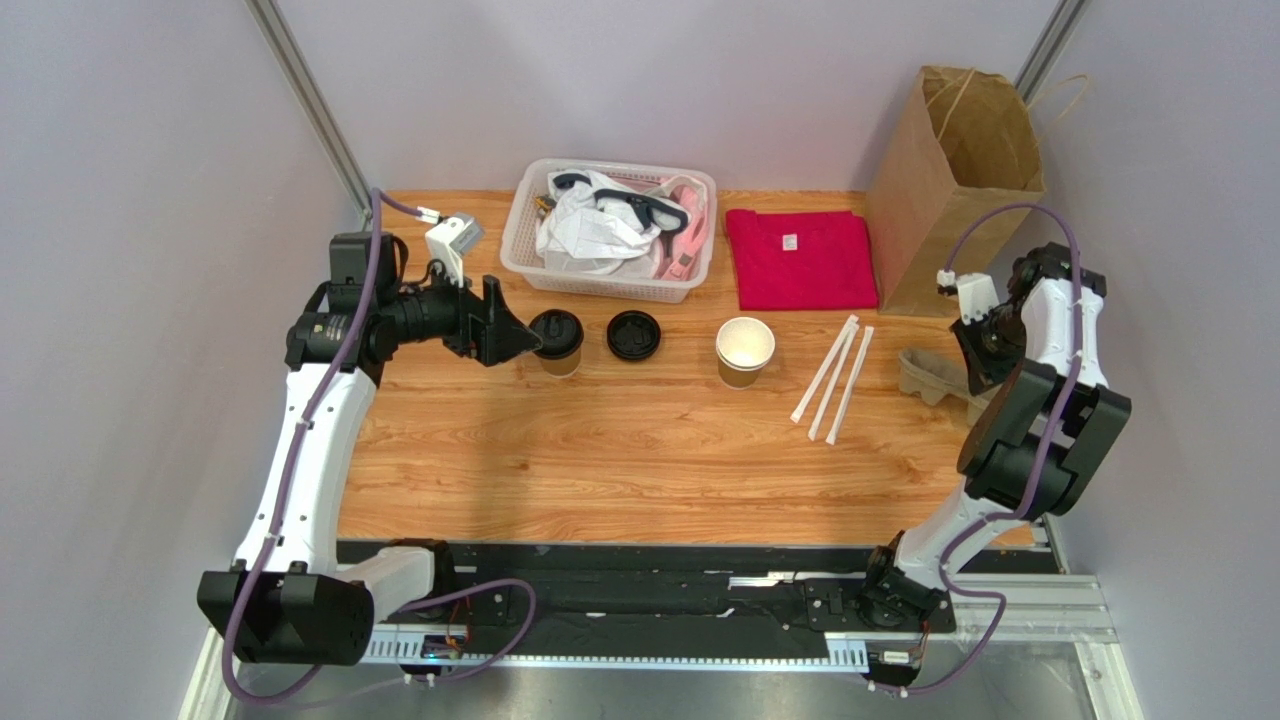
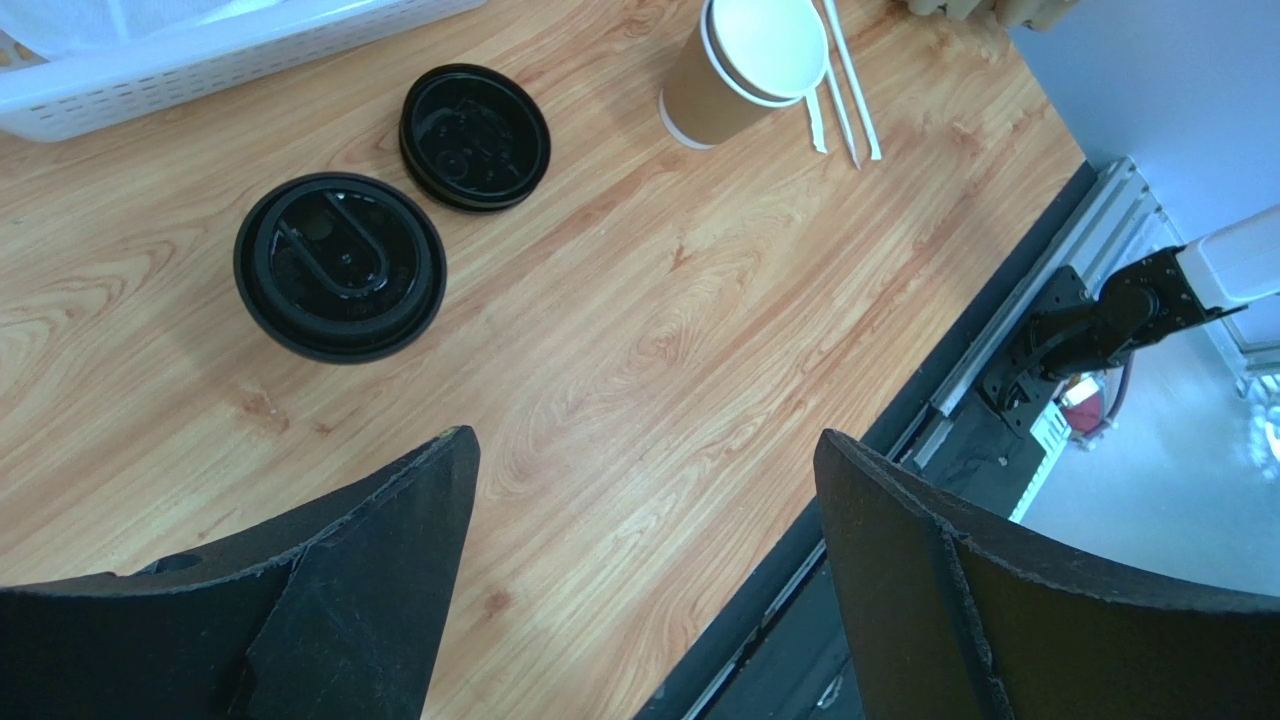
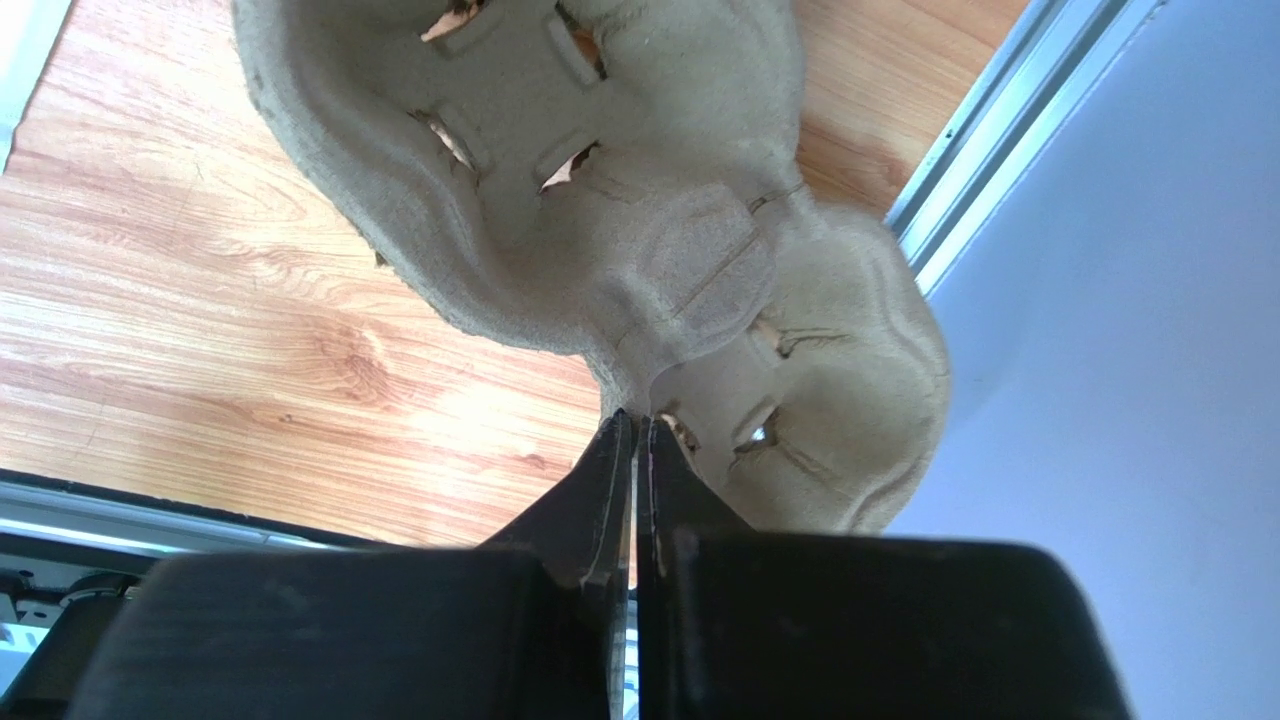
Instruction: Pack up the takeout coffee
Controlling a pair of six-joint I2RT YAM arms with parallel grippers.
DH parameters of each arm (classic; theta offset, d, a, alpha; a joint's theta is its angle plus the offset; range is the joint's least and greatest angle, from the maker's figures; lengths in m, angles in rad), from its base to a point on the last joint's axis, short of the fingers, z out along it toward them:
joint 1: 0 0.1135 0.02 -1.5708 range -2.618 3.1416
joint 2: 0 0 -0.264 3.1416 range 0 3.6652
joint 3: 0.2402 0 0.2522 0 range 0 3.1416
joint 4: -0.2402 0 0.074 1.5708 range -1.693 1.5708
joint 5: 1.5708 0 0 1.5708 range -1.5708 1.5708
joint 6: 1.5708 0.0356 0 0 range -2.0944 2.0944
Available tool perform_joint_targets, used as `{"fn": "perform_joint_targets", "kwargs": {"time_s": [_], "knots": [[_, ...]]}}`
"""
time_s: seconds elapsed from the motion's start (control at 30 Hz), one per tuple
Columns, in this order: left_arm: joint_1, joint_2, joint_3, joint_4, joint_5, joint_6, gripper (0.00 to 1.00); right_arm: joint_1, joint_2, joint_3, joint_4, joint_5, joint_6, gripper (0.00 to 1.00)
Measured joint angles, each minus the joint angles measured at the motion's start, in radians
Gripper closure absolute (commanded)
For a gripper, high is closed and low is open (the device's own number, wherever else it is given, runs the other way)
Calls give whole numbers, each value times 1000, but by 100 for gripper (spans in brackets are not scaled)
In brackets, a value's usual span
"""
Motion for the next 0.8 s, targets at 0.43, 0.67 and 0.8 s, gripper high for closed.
{"fn": "perform_joint_targets", "kwargs": {"time_s": [0.43,0.67,0.8], "knots": [[0,6,0,0,0,1,9,39,-129,-130,80,12,-1,100],[0,6,0,0,-1,14,9,45,-122,-129,49,-4,2,81],[0,6,0,-2,-1,23,9,37,-121,-82,17,-31,19,38]]}}
